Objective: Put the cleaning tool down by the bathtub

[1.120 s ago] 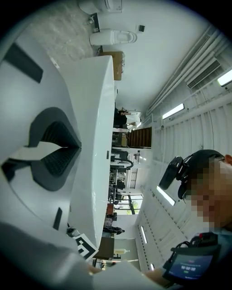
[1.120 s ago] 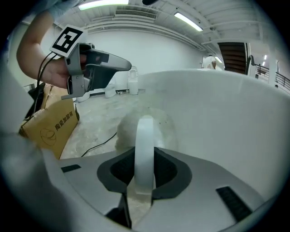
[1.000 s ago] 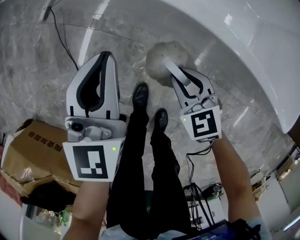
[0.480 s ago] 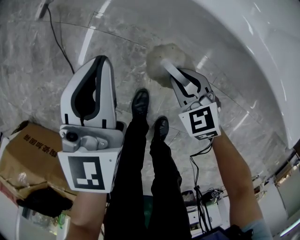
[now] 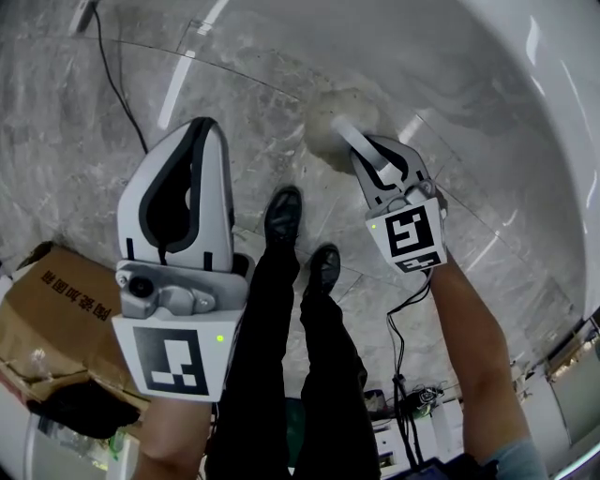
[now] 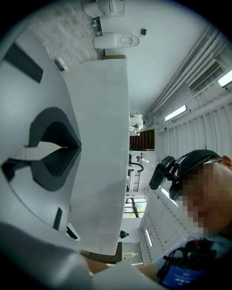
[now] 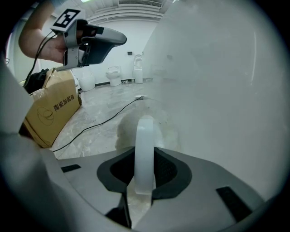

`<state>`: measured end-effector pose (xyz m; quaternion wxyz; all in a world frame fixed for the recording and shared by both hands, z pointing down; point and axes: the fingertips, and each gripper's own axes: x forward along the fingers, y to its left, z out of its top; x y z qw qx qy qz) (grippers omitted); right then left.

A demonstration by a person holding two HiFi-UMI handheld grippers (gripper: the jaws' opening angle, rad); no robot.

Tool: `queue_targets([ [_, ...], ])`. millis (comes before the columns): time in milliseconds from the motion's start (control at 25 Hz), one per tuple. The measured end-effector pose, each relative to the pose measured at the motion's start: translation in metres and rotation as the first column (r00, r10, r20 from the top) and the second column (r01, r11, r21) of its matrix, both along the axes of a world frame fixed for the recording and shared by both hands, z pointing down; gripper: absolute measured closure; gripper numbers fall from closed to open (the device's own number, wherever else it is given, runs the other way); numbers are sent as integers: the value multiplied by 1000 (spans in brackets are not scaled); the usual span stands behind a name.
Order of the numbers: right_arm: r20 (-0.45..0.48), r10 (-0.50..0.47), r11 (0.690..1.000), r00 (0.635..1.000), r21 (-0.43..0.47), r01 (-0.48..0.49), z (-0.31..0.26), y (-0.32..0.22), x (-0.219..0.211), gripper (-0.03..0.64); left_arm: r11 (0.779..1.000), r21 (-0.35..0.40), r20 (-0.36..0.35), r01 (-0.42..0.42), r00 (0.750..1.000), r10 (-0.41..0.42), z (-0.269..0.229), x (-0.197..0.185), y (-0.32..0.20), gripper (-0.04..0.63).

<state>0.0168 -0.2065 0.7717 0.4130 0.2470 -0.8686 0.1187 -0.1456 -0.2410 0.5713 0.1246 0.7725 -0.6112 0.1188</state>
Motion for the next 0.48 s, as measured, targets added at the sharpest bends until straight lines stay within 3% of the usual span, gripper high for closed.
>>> queue_targets([
  [480, -19, -17, 1000, 1000, -14, 17, 43, -3, 1, 520, 1000, 1, 1, -6, 1000, 6, 25, -2, -4, 578],
])
